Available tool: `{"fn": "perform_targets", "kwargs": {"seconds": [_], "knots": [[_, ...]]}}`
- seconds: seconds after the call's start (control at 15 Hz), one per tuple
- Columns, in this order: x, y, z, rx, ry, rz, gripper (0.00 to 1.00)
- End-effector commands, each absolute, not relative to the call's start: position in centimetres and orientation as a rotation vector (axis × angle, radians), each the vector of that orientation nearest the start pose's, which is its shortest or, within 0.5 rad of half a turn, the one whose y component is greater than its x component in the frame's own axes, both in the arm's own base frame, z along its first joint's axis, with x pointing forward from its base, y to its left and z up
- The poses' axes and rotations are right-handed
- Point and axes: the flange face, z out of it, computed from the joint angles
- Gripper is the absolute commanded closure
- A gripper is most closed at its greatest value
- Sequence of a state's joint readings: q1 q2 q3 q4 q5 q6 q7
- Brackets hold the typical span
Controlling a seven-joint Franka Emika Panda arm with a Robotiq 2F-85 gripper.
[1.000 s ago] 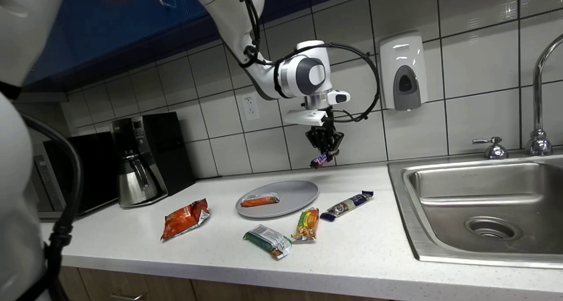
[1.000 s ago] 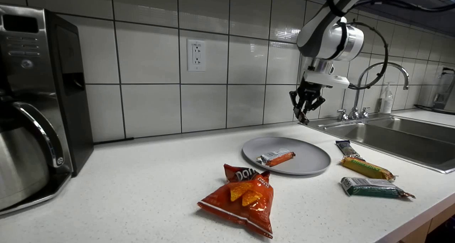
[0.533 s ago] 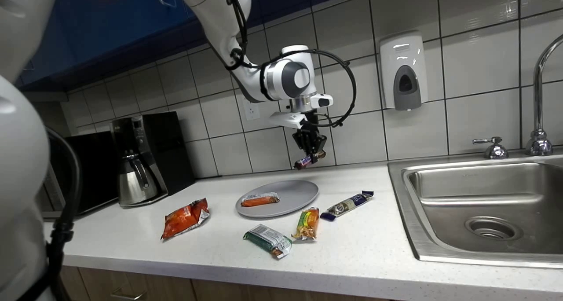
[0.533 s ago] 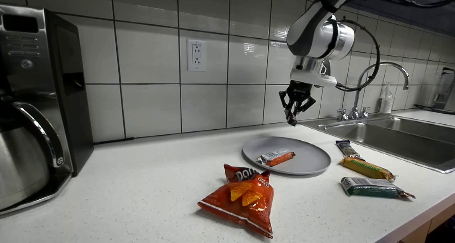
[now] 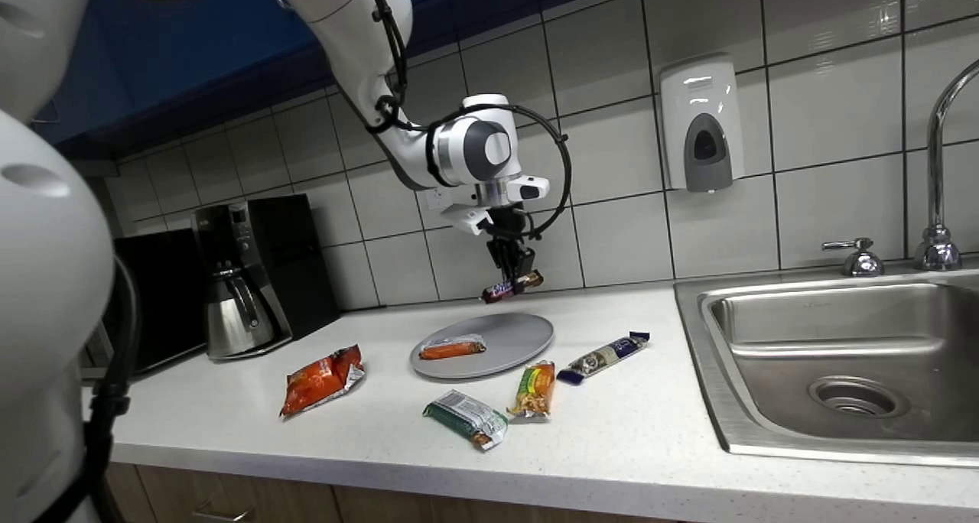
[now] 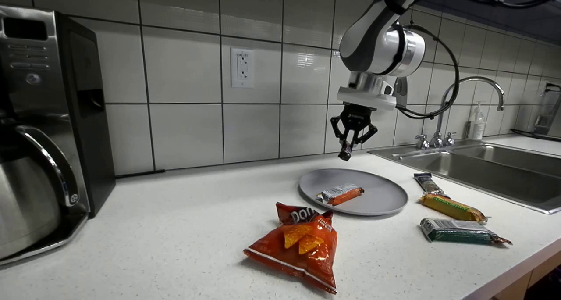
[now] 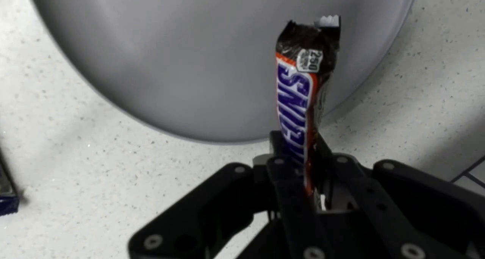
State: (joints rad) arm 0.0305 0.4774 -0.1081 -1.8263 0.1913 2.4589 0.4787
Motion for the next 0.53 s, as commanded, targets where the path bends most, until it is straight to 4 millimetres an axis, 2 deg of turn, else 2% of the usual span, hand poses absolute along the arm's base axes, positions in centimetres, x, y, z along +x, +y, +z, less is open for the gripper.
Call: {"fn": "perform_targets", "kwargs": {"seconds": [0.0, 0.47], "knots": [[65.1, -2.7, 29.1, -2.81, 1.139, -0.168, 0.95], [64.2, 0.9, 27.8, -2.735, 1.37, -0.126, 0.95]]}}
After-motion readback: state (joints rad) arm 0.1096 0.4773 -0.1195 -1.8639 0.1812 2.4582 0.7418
